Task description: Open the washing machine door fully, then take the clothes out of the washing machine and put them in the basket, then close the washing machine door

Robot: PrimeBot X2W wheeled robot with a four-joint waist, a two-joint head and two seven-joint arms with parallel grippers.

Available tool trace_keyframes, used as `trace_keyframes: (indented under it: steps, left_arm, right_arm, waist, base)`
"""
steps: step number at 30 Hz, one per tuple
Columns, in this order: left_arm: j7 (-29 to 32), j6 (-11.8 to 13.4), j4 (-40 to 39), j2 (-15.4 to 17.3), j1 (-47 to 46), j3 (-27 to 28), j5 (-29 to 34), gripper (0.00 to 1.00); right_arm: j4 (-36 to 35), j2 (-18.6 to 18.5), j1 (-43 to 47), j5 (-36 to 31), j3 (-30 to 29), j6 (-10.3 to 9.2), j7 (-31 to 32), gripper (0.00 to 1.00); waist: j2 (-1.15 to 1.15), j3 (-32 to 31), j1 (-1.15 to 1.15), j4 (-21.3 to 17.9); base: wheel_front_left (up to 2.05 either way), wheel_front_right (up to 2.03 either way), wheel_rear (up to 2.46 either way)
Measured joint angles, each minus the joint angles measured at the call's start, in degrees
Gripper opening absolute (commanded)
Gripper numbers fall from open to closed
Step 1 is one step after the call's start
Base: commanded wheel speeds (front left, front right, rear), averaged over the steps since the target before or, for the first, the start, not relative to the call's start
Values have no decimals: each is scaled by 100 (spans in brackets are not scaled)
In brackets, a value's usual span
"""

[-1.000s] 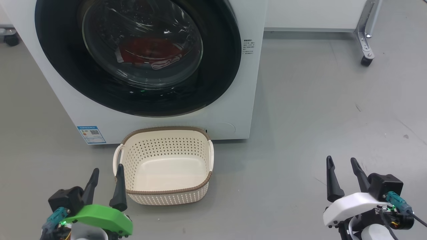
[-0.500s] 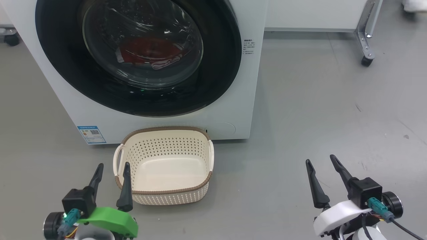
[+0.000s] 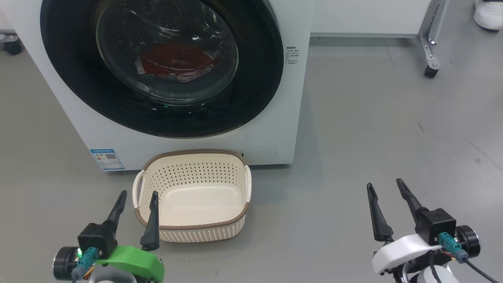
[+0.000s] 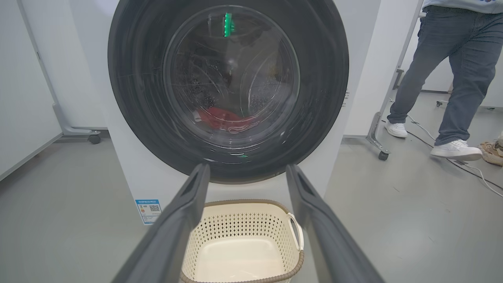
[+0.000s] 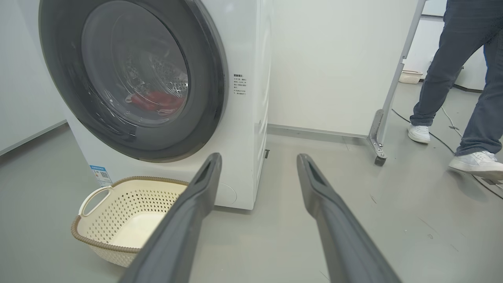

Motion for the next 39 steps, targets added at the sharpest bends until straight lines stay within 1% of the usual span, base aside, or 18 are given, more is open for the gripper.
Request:
trace_keyframes:
  steps: [8,21,23,30,35,39]
  left_arm:
    - [0,36,25,-34,0,70,-69,100]
    - [-2,42,51,-44,1,68,-91,100]
    - [-2,42,51,-45,1,66,-91,100]
    - [-2,42,51,-54,1,49,-91,100]
    - [-2,42,42,-54,1,44,-90,100]
    - [-2,42,-15,-55,-2,26,-81,100]
  right_arm:
    - [15,138,1,186,-108,-5,0,100]
    - [20,147,2,188,-136,3,0,100]
    - [19,148,2,188,-136,3,0,0]
    - [19,160,2,188,-144,12,0,0]
    - [12,250,1,281,-163,103,0,0]
    - [-37,366,-4,532,-225,164,0,0]
  waist:
    - [0,-14,0,-5]
    - [0,-13,0,0]
    - [0,-9,0,4]
    - [0,7,0,19]
    - [0,29,0,28]
    - [0,78,0,40]
  base:
    - [0,0,0]
    - [0,0,0]
    - [0,0,0]
    - [0,0,0]
    - [0,0,0]
    - [0,0,0]
